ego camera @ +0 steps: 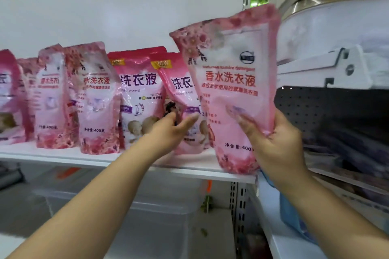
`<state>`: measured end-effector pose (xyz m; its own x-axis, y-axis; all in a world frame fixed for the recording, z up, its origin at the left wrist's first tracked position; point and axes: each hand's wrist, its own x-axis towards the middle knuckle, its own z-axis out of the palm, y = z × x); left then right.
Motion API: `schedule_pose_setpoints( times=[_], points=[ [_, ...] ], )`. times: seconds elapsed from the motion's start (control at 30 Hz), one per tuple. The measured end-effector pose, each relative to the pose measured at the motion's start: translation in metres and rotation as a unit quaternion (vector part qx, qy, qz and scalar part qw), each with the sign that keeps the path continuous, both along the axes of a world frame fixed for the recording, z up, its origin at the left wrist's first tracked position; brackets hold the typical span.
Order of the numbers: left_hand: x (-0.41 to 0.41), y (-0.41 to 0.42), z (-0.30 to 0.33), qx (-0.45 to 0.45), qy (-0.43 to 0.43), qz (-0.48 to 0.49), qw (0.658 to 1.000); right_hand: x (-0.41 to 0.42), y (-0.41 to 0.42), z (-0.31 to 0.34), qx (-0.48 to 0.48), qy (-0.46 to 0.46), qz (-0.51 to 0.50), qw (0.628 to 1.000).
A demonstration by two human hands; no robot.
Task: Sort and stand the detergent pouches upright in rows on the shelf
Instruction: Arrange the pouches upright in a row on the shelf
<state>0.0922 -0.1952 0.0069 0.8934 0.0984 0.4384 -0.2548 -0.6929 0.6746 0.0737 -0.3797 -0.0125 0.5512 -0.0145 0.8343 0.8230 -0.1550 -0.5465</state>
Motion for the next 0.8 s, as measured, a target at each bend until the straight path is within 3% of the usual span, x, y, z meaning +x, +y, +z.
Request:
schedule_pose_setpoints(
  times=[0.1, 0.23, 0.43, 0.63, 0.8],
  points=[
    [-0.039, 0.014, 0.008, -0.137, -0.069, -0.092, 0.984, -0.002, 0.006, 0.015, 0.086, 0.040, 0.104, 0.990],
    [-0.064, 0.016, 0.000, -0.236, -0.001, -0.193, 0.952, -0.004, 0.041, 0.026, 0.102, 0.096, 0.233, 0.962],
    [-0.096, 0.069, -0.015, -0.303, -0.041, -0.055, 0.950, -0.012, 0.121, 0.013, 0.048, 0.146, 0.357, 0.921],
    [-0.119, 0.149, -0.024, -0.314, -0.093, 0.043, 0.944, -0.016, 0.214, 0.022, -0.057, 0.204, 0.357, 0.910],
    [-0.145, 0.221, -0.030, -0.299, -0.071, 0.029, 0.951, -0.042, 0.288, 0.025, -0.035, 0.252, 0.371, 0.893]
  ],
)
